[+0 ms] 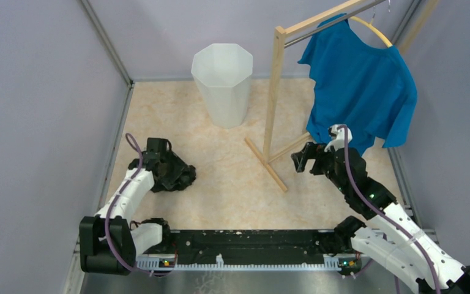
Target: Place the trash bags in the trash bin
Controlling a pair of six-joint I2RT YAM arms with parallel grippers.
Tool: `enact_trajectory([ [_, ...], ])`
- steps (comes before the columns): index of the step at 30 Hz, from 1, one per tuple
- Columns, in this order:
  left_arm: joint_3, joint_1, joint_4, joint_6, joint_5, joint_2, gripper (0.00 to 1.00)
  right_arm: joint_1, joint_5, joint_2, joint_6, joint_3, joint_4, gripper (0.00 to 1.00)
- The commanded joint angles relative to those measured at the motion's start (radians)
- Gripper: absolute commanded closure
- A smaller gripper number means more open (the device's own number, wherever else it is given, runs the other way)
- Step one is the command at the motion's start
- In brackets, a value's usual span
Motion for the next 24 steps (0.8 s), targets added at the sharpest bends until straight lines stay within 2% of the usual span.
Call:
enact_trajectory([
  [1,-0.127,-0.028,0.301,0.097,0.471,-0.097,0.35,-0.006,-0.020,-0.032,0.046,0.005,-0.016,0.01],
  [3,-0.196,-0.083,0.403,0.044,0.505,-0.161,0.42,-0.006,-0.033,-0.027,0.060,0.011,-0.048,0.01],
  [8,-0.242,-0.397,0.493,-0.056,0.320,-0.243,0.50,-0.006,-0.012,-0.001,0.166,0.030,-0.141,0.01],
  [11,-0.244,-0.548,0.562,-0.092,0.237,-0.202,0.54,-0.006,0.015,0.028,0.257,0.056,-0.217,0.01],
  [15,-0.202,-0.715,0.609,-0.090,0.151,-0.055,0.55,-0.006,-0.036,0.063,0.346,0.096,-0.269,0.01],
  [18,-0.132,-0.806,0.621,-0.045,0.126,0.065,0.52,-0.006,-0.134,0.066,0.311,0.128,-0.259,0.01],
  [21,-0.060,-0.848,0.589,0.028,0.120,0.140,0.38,-0.006,-0.199,0.036,0.196,0.131,-0.215,0.01],
  [24,-0.017,-0.852,0.507,0.097,0.086,0.116,0.27,-0.006,-0.271,0.011,0.081,0.110,-0.186,0.01],
])
